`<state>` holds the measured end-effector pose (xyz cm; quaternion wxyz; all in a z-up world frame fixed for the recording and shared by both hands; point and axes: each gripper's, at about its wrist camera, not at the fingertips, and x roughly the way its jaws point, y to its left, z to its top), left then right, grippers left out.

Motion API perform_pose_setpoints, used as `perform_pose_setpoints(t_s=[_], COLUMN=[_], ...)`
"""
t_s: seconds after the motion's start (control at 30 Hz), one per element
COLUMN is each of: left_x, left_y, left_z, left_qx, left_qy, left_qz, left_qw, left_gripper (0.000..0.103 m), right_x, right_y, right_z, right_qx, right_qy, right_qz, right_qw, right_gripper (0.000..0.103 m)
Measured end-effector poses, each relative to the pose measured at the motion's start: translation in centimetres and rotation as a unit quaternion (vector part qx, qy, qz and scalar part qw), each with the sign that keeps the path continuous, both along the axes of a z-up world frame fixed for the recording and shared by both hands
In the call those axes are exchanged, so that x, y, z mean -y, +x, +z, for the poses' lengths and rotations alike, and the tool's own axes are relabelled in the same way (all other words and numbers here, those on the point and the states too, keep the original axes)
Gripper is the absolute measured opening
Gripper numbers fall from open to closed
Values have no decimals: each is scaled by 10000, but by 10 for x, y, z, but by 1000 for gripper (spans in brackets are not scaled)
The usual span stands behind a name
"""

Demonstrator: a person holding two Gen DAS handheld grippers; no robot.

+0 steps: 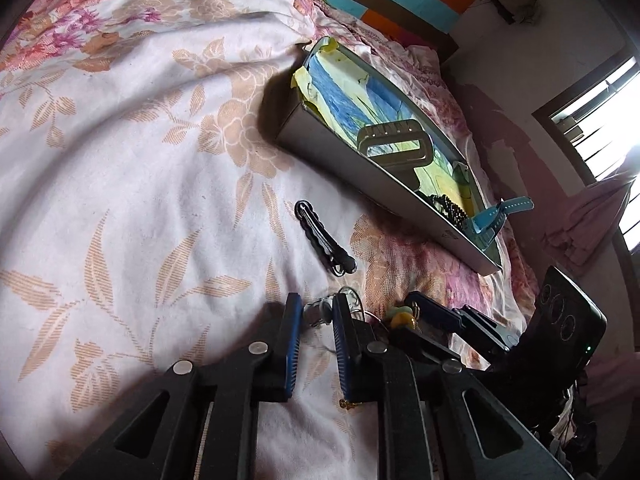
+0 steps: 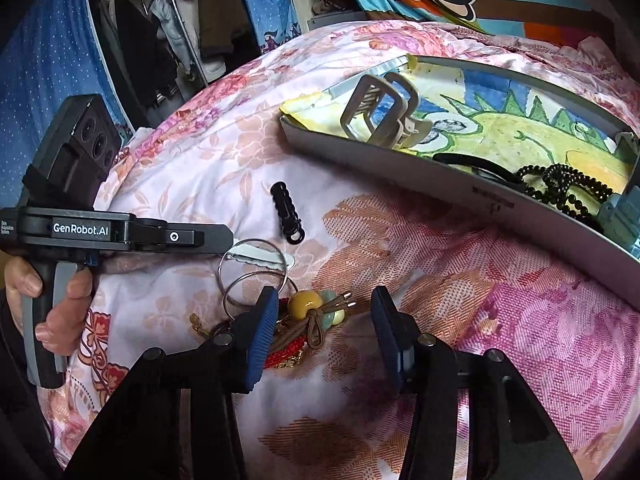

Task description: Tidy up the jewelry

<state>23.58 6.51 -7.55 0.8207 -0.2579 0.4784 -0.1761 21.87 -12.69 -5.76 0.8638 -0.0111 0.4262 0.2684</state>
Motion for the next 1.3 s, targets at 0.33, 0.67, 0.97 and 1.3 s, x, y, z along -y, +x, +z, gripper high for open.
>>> perform_pose_setpoints(t_s=[0.33,0.67,0.97,1.3], left_x=[-6,-12,-12,-9], left_y=[-6,-15,-16,-28], left_z=[7,21,23,56], left_qx=[184,588,635,1525], left_qy=[53,259,269,171], left_qz=[217,491,511,630], left_qw=[9996,9967,9963,9861], left_gripper=[14,14,14,14], right_x=[9,23,27,56], right_y=[-4,-2,-7,-2], right_z=[6,17,48,73], right_qx=[107,242,824,1455], right_qy=[248,599,293,462], right_qz=[-109,-299,-387,-949], right_qw=[9996,9975,9954,9837], right_gripper=[26,26,26,26])
